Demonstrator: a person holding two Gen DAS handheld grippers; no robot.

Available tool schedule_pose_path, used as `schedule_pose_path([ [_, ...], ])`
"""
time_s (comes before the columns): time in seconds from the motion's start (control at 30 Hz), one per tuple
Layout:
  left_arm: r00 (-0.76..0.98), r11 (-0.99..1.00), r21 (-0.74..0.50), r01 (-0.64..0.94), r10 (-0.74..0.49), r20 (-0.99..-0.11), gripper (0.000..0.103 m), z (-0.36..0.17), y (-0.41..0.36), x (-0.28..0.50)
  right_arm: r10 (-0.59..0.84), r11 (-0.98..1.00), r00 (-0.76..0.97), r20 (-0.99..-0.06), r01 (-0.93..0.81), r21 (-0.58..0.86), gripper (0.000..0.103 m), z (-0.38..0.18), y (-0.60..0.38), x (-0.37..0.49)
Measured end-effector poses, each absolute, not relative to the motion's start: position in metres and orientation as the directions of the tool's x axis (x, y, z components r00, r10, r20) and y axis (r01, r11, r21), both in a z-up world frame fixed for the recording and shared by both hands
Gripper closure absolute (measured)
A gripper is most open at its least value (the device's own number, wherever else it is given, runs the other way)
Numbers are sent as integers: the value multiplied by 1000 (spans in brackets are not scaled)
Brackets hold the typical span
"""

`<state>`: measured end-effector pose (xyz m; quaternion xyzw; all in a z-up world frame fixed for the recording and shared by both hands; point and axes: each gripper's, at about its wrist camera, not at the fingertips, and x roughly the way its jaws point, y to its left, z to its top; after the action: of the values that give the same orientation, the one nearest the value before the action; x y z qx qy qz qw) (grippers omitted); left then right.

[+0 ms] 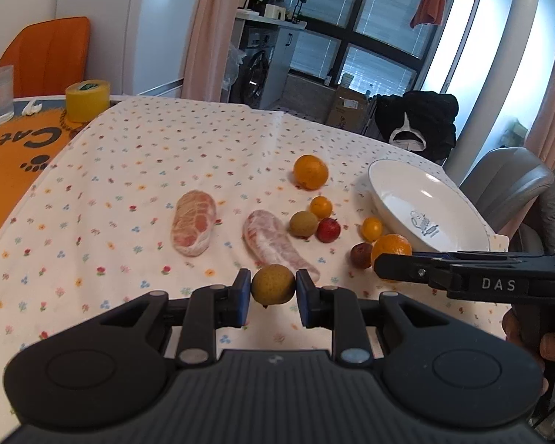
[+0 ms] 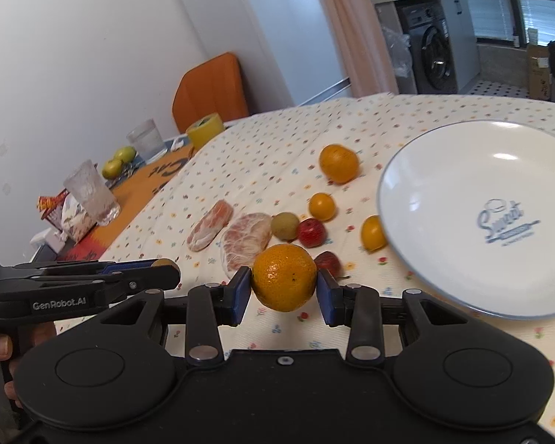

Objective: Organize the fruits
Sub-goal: 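Carry both fruits over the white plate and open both tools to drop them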

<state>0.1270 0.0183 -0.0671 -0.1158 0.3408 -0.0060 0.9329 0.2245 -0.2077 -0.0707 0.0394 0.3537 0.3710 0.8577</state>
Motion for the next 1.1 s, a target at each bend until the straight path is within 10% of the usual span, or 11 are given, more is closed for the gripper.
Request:
schedule_pose_path([
  [1.1, 771, 964, -228, 140, -250, -585, 79, -54, -59, 191, 525, 850, 651, -548, -431, 302, 67, -59, -297, 224],
])
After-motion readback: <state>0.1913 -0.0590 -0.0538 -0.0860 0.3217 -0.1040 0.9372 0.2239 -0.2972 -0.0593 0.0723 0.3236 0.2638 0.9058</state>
